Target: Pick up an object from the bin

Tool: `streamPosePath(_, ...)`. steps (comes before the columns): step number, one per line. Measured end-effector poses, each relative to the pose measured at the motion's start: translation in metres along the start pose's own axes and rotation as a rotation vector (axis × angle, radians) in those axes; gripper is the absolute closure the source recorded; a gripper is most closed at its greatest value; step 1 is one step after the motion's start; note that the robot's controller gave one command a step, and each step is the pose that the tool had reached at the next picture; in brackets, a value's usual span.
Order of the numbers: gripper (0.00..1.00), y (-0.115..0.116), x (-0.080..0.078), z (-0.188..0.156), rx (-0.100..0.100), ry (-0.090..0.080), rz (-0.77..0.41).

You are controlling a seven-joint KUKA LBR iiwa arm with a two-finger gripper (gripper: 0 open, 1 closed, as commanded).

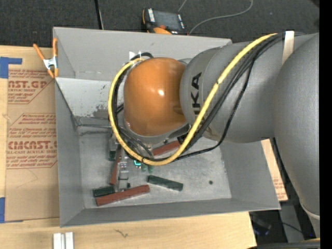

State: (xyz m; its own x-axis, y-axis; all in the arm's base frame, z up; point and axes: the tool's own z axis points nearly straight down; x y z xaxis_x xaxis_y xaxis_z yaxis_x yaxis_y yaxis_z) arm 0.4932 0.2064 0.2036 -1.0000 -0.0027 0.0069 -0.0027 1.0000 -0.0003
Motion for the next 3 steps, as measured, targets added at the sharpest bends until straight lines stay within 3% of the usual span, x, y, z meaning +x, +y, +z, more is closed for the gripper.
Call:
streamPosePath(1,0.00,0.023,0.008,0.134,-0.003,-0.017,-0.243)
streamPosePath(2,0.00,-0.002,0.010,0.103,0.000,-0.009,-0.390)
streamPosePath(3,0.00,-0.008,0.009,0.104,0.000,-0.006,-0.321)
